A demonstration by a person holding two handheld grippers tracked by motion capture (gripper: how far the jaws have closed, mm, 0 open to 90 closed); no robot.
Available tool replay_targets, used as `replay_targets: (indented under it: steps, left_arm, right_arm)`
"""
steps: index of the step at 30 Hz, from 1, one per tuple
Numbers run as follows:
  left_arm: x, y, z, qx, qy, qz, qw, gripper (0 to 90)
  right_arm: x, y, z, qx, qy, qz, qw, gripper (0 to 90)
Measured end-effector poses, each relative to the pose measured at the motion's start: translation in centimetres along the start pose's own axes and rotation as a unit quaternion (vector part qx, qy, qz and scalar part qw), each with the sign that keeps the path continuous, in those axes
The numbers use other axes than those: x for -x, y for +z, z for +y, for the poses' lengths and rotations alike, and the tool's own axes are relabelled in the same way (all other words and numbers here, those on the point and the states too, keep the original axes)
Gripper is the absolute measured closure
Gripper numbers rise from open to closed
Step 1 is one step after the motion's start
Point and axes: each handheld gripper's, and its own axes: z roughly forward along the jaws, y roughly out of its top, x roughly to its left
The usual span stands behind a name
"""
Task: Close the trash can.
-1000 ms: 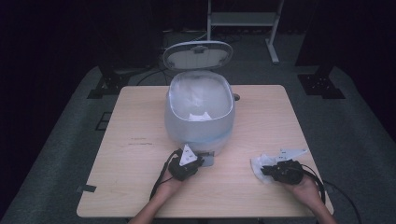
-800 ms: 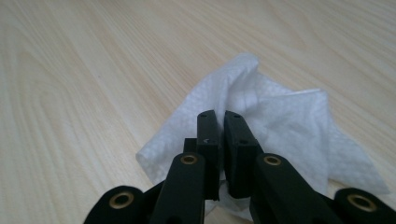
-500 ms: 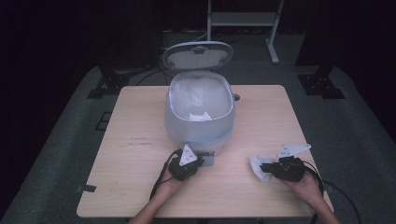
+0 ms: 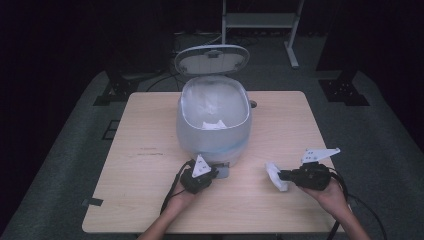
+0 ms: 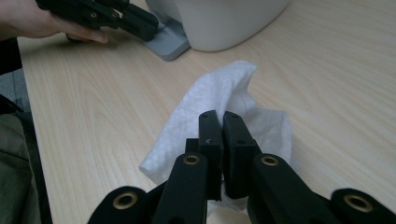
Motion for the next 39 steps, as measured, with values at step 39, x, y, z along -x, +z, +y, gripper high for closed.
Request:
replay_targets:
  steps: [39]
  left_arm:
    - [0.1,0.0,0.0,0.002,-0.001,0.0,1.0,82.4]
  right_arm:
    - [-1.6,-5.1,6.5,0.043,-0.029,0.036,0.998,86.8]
